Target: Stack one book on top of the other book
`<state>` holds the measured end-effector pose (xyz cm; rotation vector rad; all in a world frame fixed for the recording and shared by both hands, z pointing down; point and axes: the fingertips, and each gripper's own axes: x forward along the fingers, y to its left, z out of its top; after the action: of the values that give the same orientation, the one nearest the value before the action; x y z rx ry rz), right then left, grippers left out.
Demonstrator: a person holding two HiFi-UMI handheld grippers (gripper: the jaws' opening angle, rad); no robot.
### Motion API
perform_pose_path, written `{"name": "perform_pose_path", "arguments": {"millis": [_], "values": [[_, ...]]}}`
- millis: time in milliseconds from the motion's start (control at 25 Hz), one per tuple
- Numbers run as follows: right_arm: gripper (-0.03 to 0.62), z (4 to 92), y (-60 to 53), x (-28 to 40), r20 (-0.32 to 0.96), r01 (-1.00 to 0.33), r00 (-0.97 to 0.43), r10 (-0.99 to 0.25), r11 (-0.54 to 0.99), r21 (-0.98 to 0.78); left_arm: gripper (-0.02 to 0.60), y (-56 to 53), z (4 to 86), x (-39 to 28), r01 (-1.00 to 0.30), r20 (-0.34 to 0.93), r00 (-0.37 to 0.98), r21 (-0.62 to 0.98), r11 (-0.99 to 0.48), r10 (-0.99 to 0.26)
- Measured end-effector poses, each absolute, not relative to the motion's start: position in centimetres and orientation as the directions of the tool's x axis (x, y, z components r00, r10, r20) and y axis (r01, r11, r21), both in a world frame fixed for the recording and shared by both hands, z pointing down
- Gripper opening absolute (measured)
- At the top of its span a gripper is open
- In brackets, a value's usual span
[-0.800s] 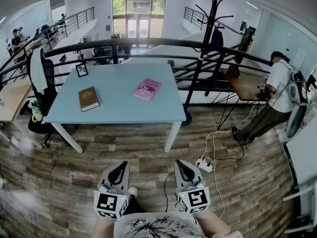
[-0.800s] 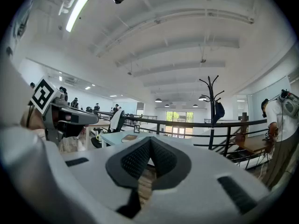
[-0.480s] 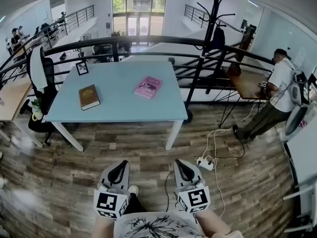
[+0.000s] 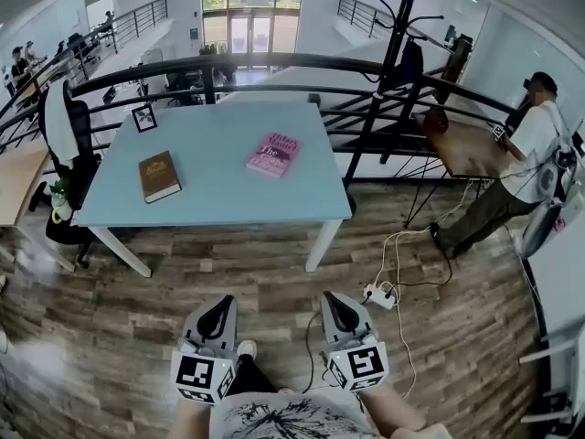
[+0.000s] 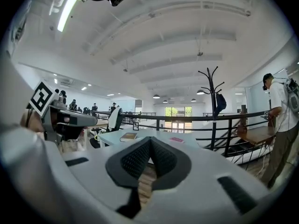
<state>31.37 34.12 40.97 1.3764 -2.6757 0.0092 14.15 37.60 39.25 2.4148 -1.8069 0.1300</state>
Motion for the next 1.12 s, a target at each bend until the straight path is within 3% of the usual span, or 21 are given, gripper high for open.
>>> {"name": "perform_pose_path", "arguments": {"millis": [760,1120], "values": [[-0.008,41.1,17.3,17.1,0.151,-0.869,-0.480,-0.864,0.492,0.055,0.011,19.5,39.4,-1.2,-0.931,0.138,0.365,0.059,-0.360,-0.921],[-0.008,43.9,10.0,15.3,0.194,-0.859,-0.495,-0.847,0.510,0.034,0.011,13.5,42.8,-3.1,-0.938,0.184,0.346,0.083,-0.336,-0.920]]}}
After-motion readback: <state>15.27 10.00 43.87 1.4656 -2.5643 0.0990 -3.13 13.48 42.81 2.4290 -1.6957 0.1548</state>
